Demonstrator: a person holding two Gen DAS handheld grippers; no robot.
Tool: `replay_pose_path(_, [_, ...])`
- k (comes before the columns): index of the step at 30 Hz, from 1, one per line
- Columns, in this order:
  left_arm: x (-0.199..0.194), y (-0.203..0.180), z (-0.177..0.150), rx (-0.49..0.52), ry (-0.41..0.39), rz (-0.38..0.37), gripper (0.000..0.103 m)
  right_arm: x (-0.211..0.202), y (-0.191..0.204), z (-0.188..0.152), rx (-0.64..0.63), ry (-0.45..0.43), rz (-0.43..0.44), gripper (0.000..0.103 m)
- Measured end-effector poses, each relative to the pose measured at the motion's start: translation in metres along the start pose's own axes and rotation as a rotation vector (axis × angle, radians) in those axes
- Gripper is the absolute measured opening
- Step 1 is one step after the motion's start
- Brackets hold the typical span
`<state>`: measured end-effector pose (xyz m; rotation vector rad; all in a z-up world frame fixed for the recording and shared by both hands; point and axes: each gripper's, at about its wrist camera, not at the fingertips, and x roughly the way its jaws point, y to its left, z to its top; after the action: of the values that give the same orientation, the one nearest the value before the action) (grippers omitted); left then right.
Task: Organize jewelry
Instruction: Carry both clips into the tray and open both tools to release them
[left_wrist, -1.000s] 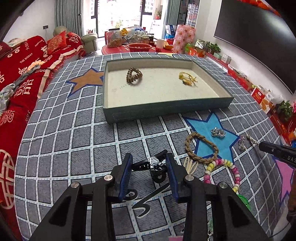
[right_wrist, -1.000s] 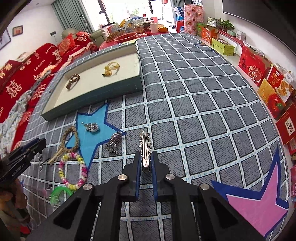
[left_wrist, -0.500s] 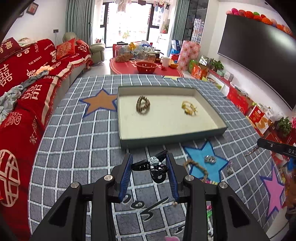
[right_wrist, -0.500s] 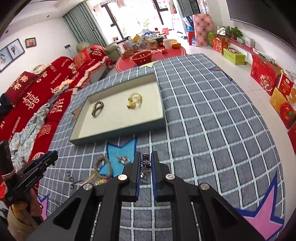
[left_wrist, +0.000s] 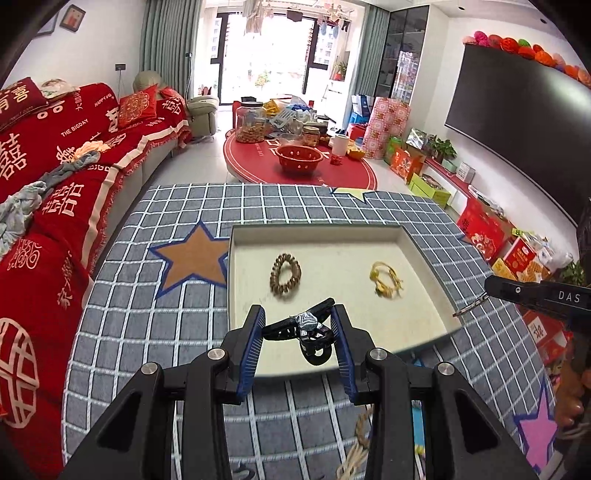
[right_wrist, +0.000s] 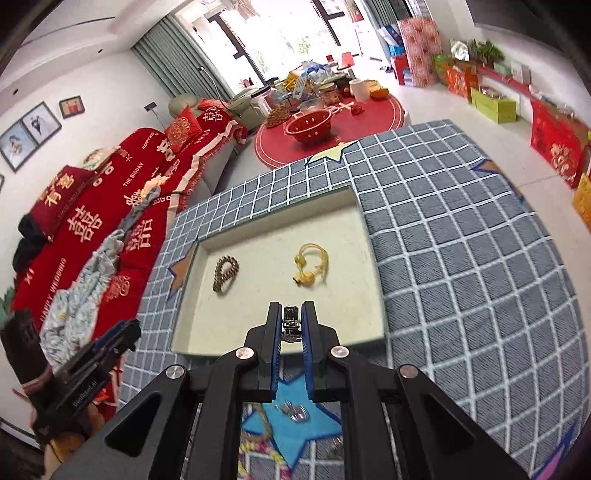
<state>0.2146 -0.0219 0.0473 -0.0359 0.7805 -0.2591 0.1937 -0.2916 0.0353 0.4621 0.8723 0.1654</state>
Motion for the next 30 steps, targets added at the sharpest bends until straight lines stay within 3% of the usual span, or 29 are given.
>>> replay_pose_path(9, [0.071, -0.001, 0.022, -0.009, 0.056, 0.071, 0.05, 0.063, 0.004, 0.043, -0.036, 0.038, -0.01, 0.011])
replay_pose_path(17, [0.113, -0.015, 0.028, 0.031, 0.067, 0.128, 0.05, 0.1, 0.002, 0.065, -0.075, -0.034, -0.08, 0.011])
replay_pose_path(30, [0.142, -0.029, 0.011, 0.088, 0.144, 0.185, 0.05, 0.121, -0.008, 0.041, -0.121, 0.009, -0.113, 0.011])
